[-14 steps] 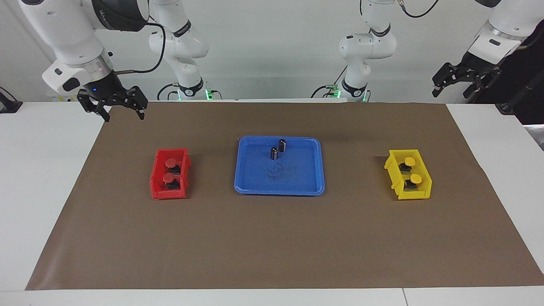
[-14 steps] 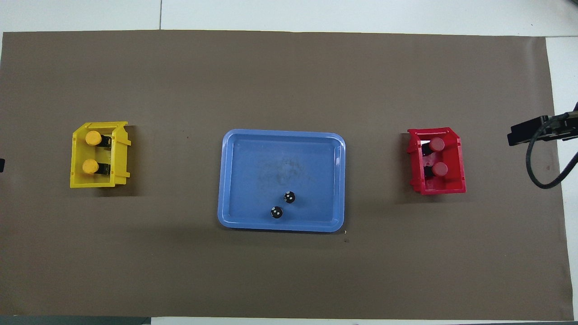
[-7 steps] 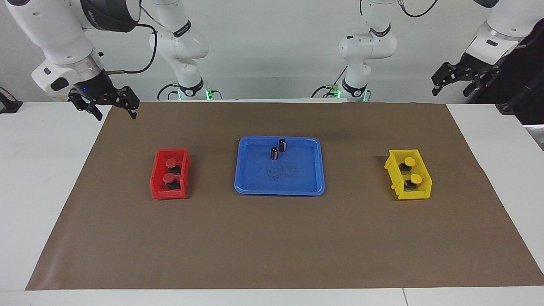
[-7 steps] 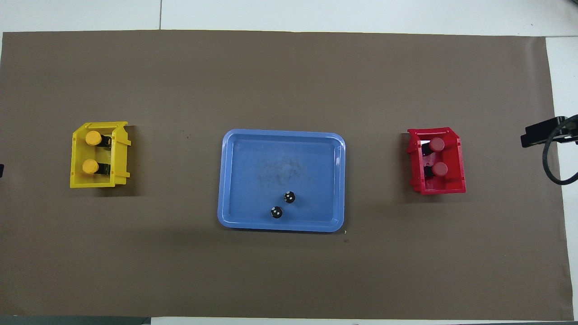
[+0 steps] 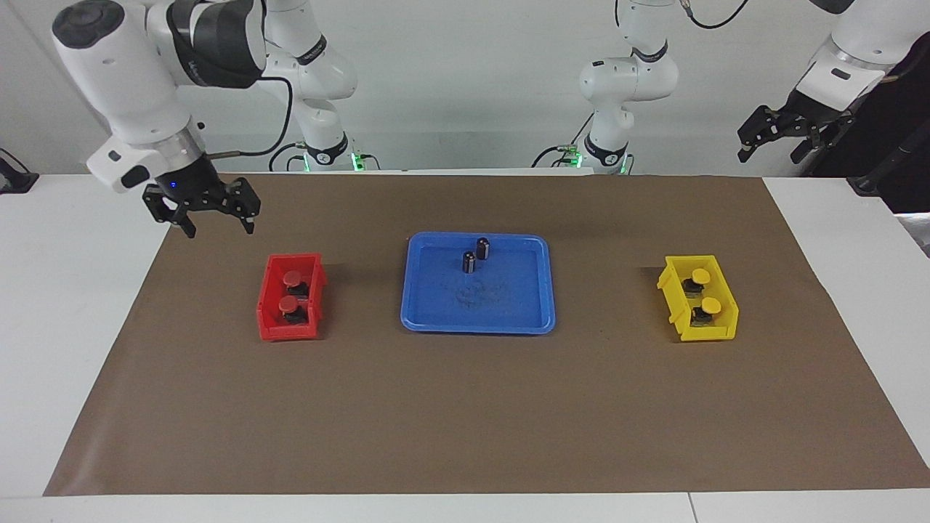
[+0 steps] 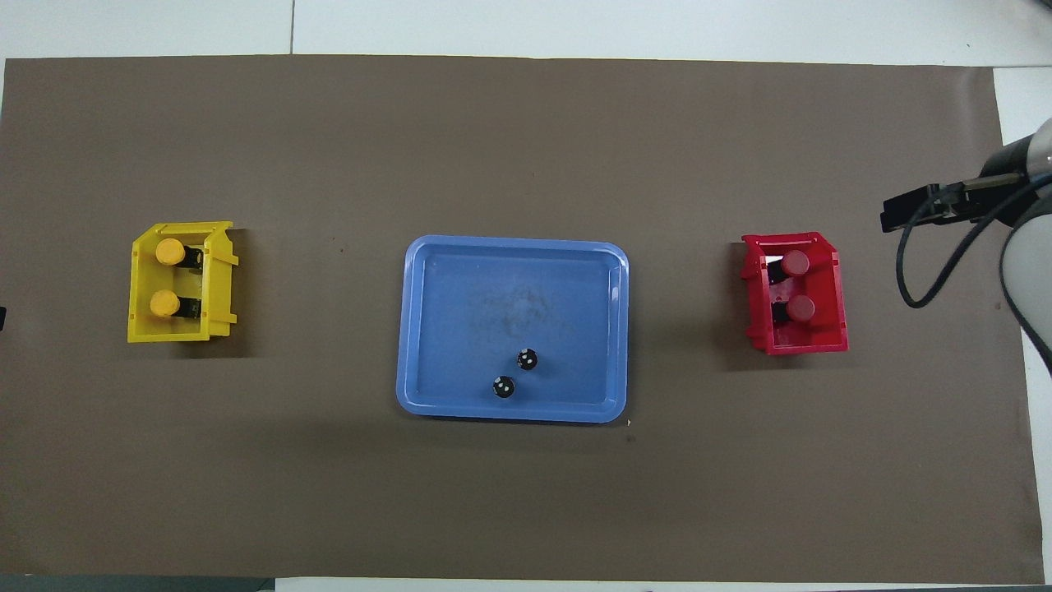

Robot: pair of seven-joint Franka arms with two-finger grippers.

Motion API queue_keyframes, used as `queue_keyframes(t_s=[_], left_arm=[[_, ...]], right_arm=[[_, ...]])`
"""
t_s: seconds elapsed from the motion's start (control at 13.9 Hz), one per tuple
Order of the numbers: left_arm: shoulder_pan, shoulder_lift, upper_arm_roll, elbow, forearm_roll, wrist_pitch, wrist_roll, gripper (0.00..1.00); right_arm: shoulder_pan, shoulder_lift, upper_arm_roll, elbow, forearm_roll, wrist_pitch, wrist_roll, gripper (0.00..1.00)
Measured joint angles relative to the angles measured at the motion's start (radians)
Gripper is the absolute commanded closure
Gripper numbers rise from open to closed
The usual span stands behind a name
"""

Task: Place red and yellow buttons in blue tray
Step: 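Reach the right gripper down to a red button in the red bin, then close the right gripper on the red button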

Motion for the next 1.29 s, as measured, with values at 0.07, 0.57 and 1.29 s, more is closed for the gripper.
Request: queue_keyframes(t_s=[0.07,0.57,1.29], left_arm=[[0.000,0.000,0.000,0.000,0.000,-0.001,0.000,0.00],[0.000,0.000,-0.003,-0.001,0.000,-0.013,0.000,0.00],[0.000,-0.047,-0.002,-0.081,0.000,-0.007,0.000,0.00]], right_arm=[[0.000,0.033,0.000,-0.021,0.001,0.057,0.001,0.04],[0.062,0.085,0.001,-0.215,0.004,0.303,0.088,0.21],[0.050,0.093,-0.004,-0.327,0.004,0.409,0.091,0.31]])
